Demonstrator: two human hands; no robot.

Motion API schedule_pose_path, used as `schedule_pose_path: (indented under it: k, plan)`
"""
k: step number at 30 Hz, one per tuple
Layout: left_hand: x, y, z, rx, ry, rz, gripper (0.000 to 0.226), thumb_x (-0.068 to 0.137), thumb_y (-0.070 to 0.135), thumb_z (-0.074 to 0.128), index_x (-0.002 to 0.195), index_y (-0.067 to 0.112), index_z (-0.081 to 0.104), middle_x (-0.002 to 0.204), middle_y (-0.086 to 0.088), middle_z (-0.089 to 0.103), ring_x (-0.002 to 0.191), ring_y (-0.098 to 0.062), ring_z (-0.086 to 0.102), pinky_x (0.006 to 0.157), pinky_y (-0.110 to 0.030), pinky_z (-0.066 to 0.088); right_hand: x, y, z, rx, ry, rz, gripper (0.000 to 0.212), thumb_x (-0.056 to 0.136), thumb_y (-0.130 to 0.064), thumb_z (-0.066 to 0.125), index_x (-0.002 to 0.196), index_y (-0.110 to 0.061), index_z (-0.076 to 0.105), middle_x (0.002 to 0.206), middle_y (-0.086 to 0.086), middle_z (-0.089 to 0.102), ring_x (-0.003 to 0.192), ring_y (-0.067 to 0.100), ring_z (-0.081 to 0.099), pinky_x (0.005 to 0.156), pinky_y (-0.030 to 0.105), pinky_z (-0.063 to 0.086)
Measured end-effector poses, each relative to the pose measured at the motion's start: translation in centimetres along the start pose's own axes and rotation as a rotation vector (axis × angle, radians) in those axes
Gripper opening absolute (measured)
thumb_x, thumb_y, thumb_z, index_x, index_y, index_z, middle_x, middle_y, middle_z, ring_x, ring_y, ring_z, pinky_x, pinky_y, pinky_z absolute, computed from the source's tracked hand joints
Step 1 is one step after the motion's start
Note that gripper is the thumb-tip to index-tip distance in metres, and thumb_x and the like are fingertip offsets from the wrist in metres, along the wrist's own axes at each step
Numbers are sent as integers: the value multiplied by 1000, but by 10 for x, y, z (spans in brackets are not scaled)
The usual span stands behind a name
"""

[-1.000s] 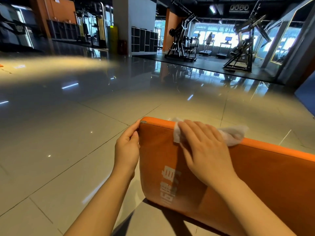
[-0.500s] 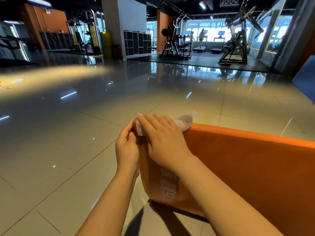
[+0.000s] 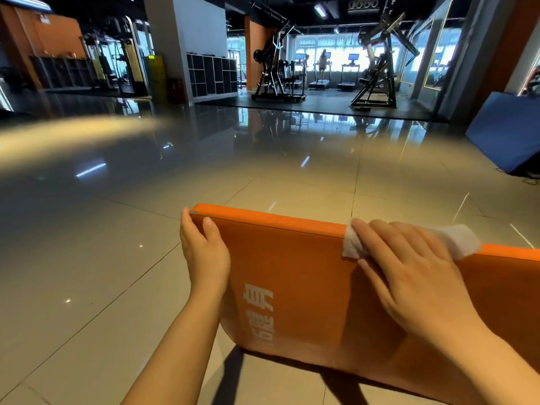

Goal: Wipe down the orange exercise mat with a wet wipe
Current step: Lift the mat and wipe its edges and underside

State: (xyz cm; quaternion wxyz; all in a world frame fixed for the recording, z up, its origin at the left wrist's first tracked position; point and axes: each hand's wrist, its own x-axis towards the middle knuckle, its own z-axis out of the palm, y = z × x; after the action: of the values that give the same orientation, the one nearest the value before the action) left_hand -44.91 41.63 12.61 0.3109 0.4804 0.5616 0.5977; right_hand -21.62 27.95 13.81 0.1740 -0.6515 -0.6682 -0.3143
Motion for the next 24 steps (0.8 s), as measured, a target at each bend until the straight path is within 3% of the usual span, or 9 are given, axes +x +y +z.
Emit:
schedule_pose_path:
  k: [2, 4, 8, 10, 12, 17, 24]
  plan:
    - [-12, 5, 6, 219, 45, 286, 53, 108, 31, 27, 157, 26, 10, 166, -2, 8, 152, -19, -2, 121, -43, 4, -10, 12, -5, -16, 16, 4, 57, 96, -42, 38, 145, -15, 46, 131, 11, 58, 118, 30, 48, 102, 43, 31]
    - [-32, 8, 17, 365, -38, 620, 54, 104, 39, 26, 155, 34, 12, 166, 0, 4, 151, -13, -11, 117, -48, -12, -16, 14, -7, -13, 26, -10, 58, 96, -44, 38, 145, -15, 46, 134, 10, 58, 121, 29, 48, 104, 43, 30]
    - [-84, 4, 46, 628, -229, 950, 54, 103, 52, 20, 150, 26, 29, 160, -2, 25, 150, -23, 8, 114, -64, -15, -23, 18, -7, 2, 32, -23, 56, 97, -45, 37, 146, -17, 45, 137, 7, 56, 125, 26, 47, 106, 42, 30]
    - [-99, 4, 53, 666, -268, 986, 58, 103, 56, 13, 148, 25, 32, 157, -4, 30, 149, -28, 14, 113, -62, -12, -31, 27, -11, -15, 39, -14, 56, 98, -44, 38, 146, -17, 43, 138, 7, 55, 126, 26, 46, 108, 41, 29]
    - [-103, 6, 57, 691, -264, 1006, 57, 102, 57, 13, 148, 28, 33, 156, -6, 33, 148, -30, 16, 110, -69, -11, -41, 43, -17, -48, 41, 2, 56, 97, -44, 39, 146, -16, 43, 137, 8, 56, 125, 26, 46, 108, 40, 28]
    - [-110, 9, 55, 708, -210, 967, 58, 93, 51, 37, 146, 27, 35, 153, -12, 39, 146, -32, 18, 105, -72, 1, -65, 88, -30, -93, 21, 12, 57, 97, -44, 40, 143, -12, 47, 134, 9, 57, 122, 28, 49, 105, 42, 31]
    - [-120, 8, 55, 677, -186, 886, 58, 94, 49, 37, 147, 26, 35, 153, -12, 38, 146, -31, 17, 107, -68, 6, -92, 107, -32, -10, 71, 198, 58, 93, -46, 40, 137, -11, 50, 132, 13, 58, 125, 30, 44, 110, 46, 24]
